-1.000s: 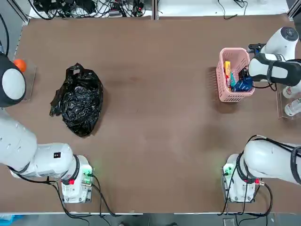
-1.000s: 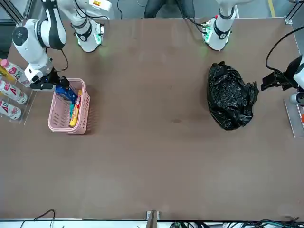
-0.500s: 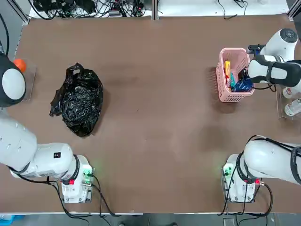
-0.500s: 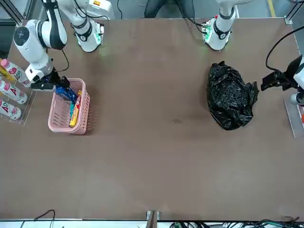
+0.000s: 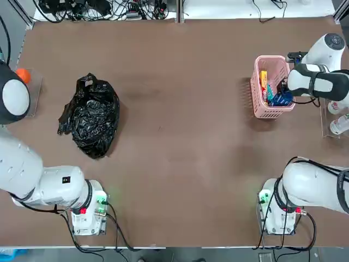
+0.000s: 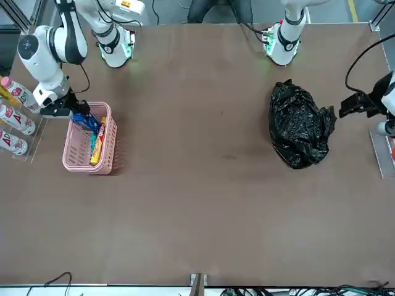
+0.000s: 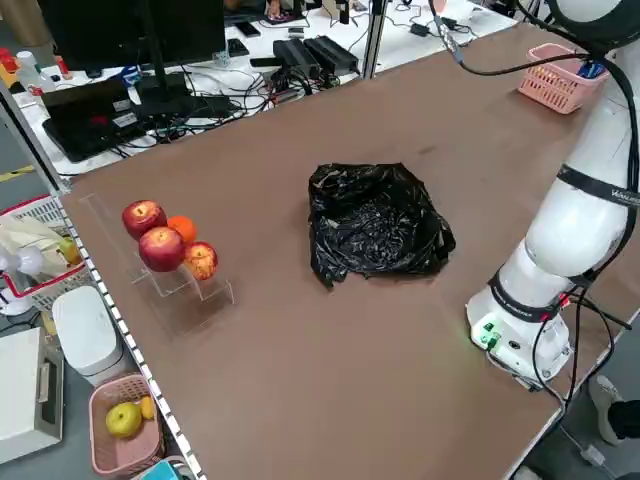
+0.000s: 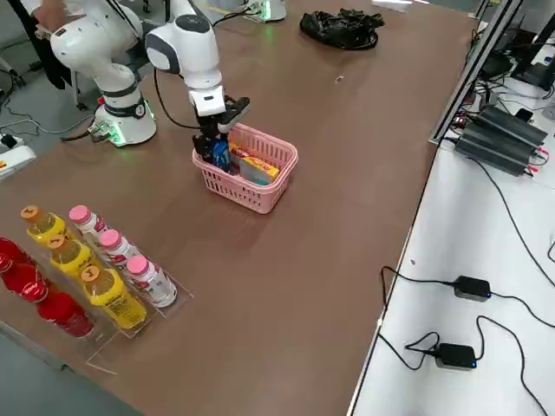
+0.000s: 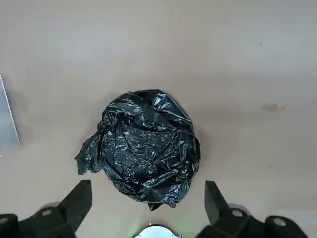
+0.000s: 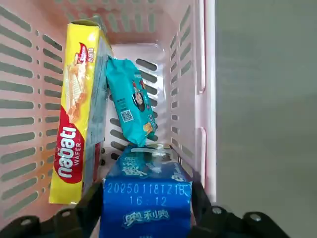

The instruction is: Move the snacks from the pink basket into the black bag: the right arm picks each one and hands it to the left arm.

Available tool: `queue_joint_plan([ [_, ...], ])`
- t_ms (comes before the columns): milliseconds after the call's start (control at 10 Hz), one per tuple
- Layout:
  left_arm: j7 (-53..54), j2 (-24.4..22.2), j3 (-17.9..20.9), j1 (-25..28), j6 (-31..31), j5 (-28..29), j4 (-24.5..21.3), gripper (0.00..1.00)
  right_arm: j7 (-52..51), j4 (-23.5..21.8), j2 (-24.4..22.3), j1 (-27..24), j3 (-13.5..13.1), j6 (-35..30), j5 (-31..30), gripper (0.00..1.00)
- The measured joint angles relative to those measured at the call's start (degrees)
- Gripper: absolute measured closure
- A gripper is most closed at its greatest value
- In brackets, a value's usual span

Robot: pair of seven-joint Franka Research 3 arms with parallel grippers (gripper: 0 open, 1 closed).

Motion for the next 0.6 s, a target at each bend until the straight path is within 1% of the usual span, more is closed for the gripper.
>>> queue_joint_plan([
  [300, 0.0, 0.0, 0.0, -0.01, 0.0, 0.0, 0.0, 0.0, 0.02, -0.01, 0.0, 0.07, 0.02, 0.0, 0.0, 0.31],
  [400, 0.0, 0.0, -0.01, -0.03, 0.0, 0.0, 0.0, 0.0, 0.04, 0.0, -0.01, 0.09, 0.03, 0.0, 0.0, 0.39],
  [500, 0.0, 0.0, -0.01, -0.03, 0.0, 0.0, 0.0, 0.0, 0.13, 0.0, -0.02, 0.14, 0.07, 0.0, 0.0, 0.43],
  [600, 0.0, 0.0, -0.01, -0.03, 0.0, 0.0, 0.0, 0.0, 0.17, 0.01, -0.03, 0.17, 0.09, -0.06, 0.0, 0.44],
])
